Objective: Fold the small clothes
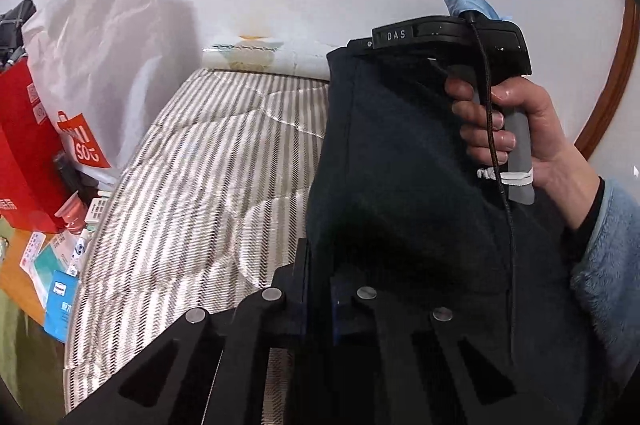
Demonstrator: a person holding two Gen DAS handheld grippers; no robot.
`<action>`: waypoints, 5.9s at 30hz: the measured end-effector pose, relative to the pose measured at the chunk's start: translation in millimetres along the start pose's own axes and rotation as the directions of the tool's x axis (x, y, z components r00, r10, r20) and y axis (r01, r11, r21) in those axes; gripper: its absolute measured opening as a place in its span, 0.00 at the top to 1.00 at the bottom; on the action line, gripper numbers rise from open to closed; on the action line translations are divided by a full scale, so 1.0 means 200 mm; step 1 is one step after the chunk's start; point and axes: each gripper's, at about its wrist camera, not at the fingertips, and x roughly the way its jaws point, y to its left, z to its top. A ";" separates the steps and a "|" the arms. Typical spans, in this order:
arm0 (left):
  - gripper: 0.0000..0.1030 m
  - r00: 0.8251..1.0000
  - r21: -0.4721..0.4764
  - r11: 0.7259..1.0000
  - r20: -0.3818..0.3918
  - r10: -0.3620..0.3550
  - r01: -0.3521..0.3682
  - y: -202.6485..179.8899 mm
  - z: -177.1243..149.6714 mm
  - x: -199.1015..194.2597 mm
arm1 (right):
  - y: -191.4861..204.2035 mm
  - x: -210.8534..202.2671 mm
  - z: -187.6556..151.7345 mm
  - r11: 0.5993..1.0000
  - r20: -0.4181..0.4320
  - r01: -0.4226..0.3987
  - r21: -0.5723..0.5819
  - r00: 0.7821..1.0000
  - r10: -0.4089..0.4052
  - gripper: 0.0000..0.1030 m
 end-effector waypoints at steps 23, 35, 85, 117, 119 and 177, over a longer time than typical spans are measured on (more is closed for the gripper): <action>0.51 1.000 -0.075 0.997 0.015 -0.011 0.012 0.06 0.00 -0.09 | -0.15 -0.63 -0.23 0.953 -0.028 0.304 -0.012 0.952 -0.304 0.59; 0.47 1.000 -0.126 0.992 -0.023 -0.010 0.007 0.09 0.02 0.06 | -0.78 -1.55 -1.25 0.763 -0.250 0.579 0.288 0.814 -0.524 0.46; 0.32 0.999 0.031 0.999 0.022 0.040 -0.041 -0.09 -0.05 -0.10 | -0.86 -2.44 -1.19 0.521 0.006 0.681 0.514 0.605 -0.796 0.92; 0.29 0.999 0.013 0.999 0.014 0.039 -0.039 -0.07 -0.05 -0.13 | -0.33 -1.79 -1.32 0.829 -0.053 0.488 0.272 0.868 -0.494 0.24; 0.29 1.000 0.015 1.000 0.018 0.017 -0.017 -0.08 -0.06 -0.16 | -0.42 -1.89 -1.37 0.795 -0.051 0.522 0.310 0.844 -0.534 0.24; 0.29 0.999 0.037 0.999 -0.035 -0.036 0.037 0.05 -0.46 -0.41 | 0.20 -1.09 -0.55 0.955 0.077 0.207 0.215 0.971 -0.228 0.40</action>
